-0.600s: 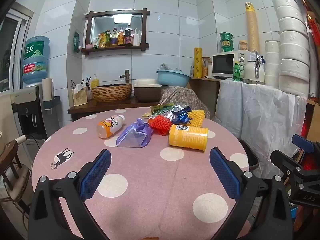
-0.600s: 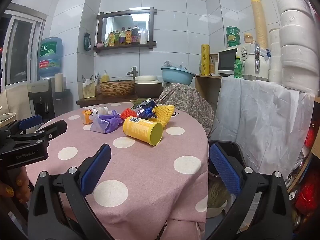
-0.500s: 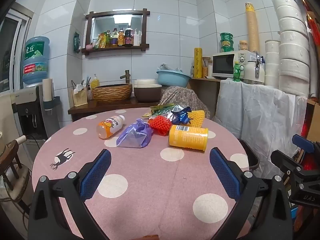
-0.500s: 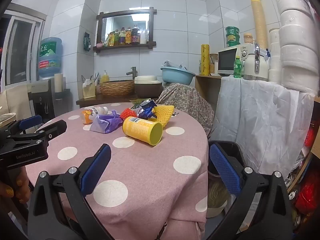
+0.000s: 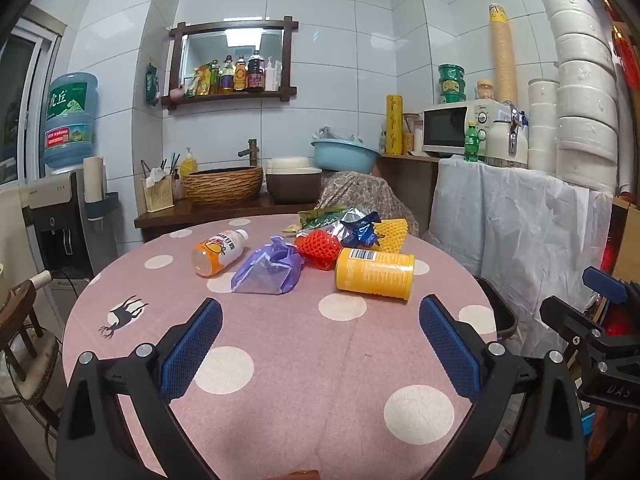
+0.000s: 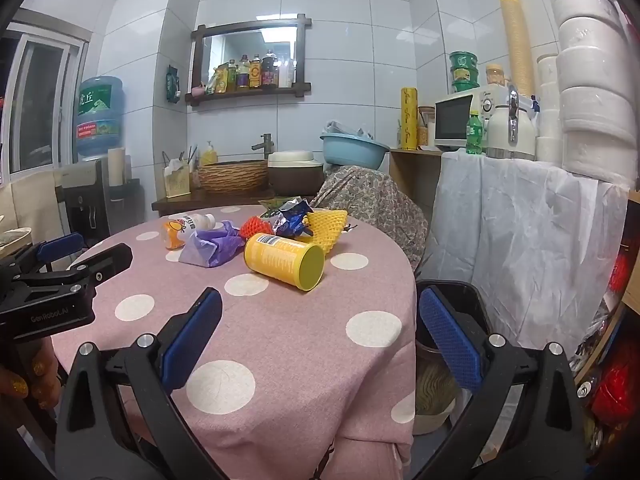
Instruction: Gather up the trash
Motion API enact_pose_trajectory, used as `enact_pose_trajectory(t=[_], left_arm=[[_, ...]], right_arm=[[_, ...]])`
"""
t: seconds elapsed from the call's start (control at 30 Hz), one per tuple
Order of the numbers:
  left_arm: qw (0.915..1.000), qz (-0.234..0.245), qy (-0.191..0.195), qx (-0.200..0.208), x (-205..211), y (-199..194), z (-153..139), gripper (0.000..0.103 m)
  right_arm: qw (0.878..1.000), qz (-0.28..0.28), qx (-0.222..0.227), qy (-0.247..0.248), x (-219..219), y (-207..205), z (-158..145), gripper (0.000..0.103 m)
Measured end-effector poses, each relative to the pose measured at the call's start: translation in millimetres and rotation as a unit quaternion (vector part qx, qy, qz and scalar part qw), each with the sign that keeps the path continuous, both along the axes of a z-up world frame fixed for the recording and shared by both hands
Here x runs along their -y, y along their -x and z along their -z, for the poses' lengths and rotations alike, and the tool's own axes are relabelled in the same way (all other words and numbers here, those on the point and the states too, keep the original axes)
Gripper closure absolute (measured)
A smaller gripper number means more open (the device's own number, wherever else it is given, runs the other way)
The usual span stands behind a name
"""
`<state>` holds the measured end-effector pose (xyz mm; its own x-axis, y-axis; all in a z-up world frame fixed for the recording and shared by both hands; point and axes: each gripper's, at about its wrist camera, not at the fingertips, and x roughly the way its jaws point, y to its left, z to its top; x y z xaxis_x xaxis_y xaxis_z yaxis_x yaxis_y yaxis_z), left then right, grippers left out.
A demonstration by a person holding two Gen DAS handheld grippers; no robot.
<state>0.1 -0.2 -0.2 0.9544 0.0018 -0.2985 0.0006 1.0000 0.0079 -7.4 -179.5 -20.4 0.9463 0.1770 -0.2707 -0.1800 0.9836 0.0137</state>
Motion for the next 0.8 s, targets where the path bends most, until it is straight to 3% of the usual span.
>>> enact_pose_trajectory(t=[0.8], left_arm=[[1.0, 0.003, 0.0, 0.0, 6.4, -1.6, 7.3, 0.005]], right_arm=[[1.0, 0.001, 0.002, -0.003, 6.2, -0.4, 2.7, 0.005]])
